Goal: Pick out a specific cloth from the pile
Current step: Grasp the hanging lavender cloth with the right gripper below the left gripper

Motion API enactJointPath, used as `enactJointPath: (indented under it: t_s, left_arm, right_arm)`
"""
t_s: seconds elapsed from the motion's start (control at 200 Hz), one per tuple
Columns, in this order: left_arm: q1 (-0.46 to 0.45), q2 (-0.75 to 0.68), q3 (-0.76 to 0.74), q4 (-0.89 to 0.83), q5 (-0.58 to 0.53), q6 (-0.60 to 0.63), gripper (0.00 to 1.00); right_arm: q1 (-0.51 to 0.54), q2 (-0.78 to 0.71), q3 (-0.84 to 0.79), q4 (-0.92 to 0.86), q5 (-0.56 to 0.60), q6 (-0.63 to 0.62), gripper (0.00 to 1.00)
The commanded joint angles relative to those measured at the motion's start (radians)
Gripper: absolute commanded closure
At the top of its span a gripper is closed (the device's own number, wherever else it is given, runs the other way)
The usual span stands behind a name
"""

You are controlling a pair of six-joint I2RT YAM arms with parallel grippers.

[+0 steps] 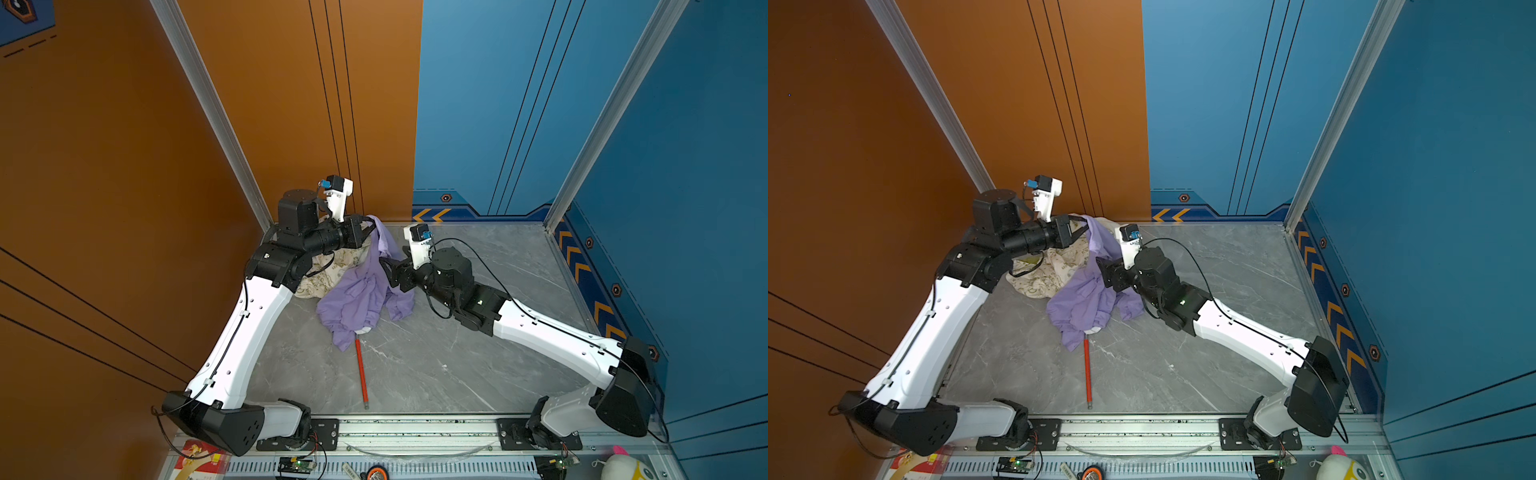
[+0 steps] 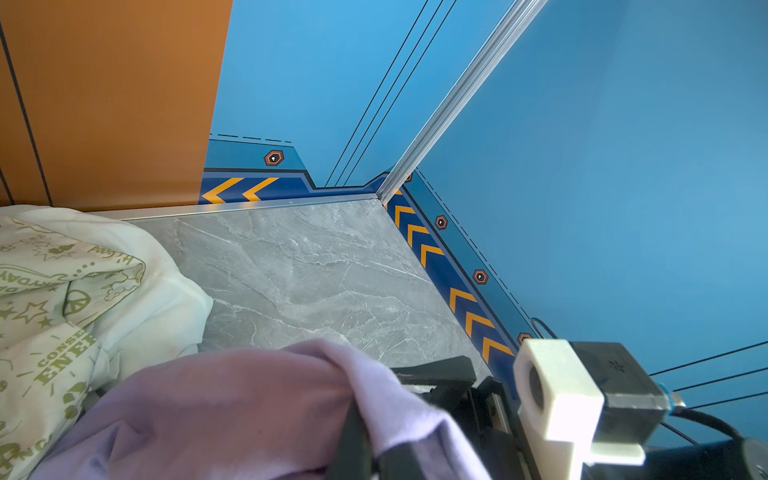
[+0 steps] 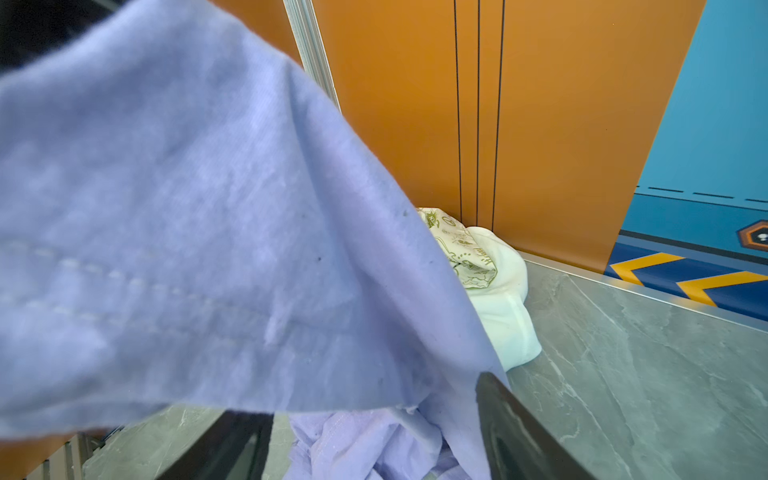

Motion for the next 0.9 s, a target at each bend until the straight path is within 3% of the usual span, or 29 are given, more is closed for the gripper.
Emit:
enactJointPath:
  t_s: [0.0, 0.14, 0.355, 0.506, 0.631, 0.891]
  left_arm:
    - [-0.009, 0.000, -0.009, 0.024, 0.010, -0.022, 1.00]
    - [-0.017, -0.010, -0.015, 0.024, 0.007, -0.026, 1.00]
    - [-0.020, -0.026, -0.024, 0.024, -0.004, -0.036, 0.99]
    - [-0.019, -0.054, -0.037, 0.023, -0.030, -0.030, 0.84]
    - [-0.018, -0.087, -0.060, 0.024, -0.063, -0.010, 0.60]
    - [-0.004, -0.163, -0.132, 0.024, -0.082, 0.019, 0.19]
  right_arm:
    - [0.009, 0.043, 0.039, 0.033, -0.006, 0.020, 0.29]
    - [0.010, 0.096, 0.087, 0.029, 0.003, 0.017, 0.50]
    - [0.005, 0.132, 0.120, 0.060, -0.022, 0.022, 1.00]
    - [-0.014, 0.111, 0.116, 0.076, -0.008, 0.054, 1.00]
    - [-0.042, 0.081, 0.125, 0.090, -0.010, 0.072, 1.00]
    - [-0.122, -0.010, 0.156, 0.093, 0.005, 0.073, 1.00]
